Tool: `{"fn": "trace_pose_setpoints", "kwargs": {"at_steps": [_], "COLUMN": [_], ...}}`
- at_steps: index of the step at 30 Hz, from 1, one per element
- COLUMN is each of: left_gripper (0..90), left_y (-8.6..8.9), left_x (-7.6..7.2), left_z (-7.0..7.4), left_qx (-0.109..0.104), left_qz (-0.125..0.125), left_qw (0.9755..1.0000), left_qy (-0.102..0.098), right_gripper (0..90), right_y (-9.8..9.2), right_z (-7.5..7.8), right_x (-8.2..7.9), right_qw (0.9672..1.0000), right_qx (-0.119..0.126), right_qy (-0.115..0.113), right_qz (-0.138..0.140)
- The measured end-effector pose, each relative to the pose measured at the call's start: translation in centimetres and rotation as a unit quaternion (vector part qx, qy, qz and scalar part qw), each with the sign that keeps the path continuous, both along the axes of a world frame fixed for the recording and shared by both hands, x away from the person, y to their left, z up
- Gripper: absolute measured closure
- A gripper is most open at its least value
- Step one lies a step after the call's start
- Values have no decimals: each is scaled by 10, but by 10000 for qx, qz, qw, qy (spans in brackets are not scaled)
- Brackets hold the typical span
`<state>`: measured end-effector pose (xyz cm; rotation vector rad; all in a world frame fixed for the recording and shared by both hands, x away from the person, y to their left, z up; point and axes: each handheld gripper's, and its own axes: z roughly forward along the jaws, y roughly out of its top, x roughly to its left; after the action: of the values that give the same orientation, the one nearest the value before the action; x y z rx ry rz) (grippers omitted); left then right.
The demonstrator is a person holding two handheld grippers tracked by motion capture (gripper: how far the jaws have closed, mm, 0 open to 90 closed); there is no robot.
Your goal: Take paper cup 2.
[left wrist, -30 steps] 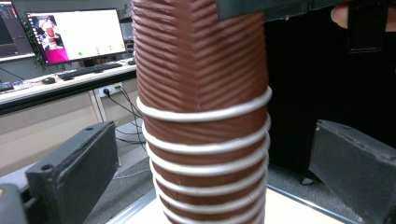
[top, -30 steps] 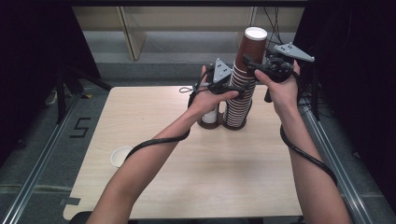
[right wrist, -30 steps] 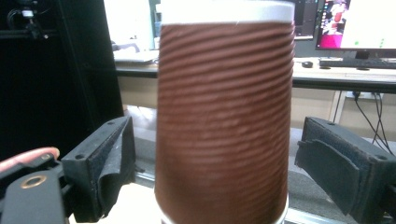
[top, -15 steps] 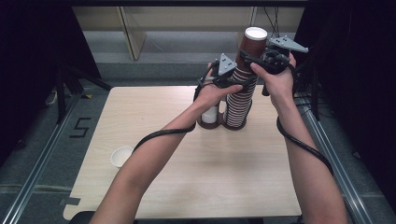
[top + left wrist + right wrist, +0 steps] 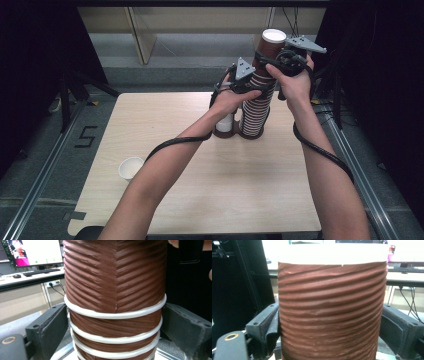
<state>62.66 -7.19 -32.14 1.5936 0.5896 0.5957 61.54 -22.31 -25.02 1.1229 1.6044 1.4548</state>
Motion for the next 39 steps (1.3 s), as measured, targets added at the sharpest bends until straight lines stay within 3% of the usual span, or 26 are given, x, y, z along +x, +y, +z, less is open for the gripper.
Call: {"fn": "trace_pose_setpoints", "kwargs": {"at_steps": [5,17,25,31,39], "left_gripper": [77,79,79,80,81], "left_y": [0,-1,0,-1,0], "left_x": [0,-1,-2,-3,-2], "left_z": [0,0,0,1,1], "left_qx": [12,1,47,95,83], "left_qz": [9,42,45,64,95], "left_qw": [10000,10000,10000,9999,9999], "left_qy": [-7,-22,-40,-60,-68], "right_gripper": [162,176,182,187,187], "right_y": [2,2,1,0,-3], "right_z": [0,9,17,22,31], "right_x": [0,-4,-9,-13,-18], "right_qw": [10000,9995,9980,9949,9921], "right_qx": [-31,158,210,387,614], "right_qy": [-26,-196,-543,-884,-1060], "right_qz": [-59,-181,-251,-300,-261]}}
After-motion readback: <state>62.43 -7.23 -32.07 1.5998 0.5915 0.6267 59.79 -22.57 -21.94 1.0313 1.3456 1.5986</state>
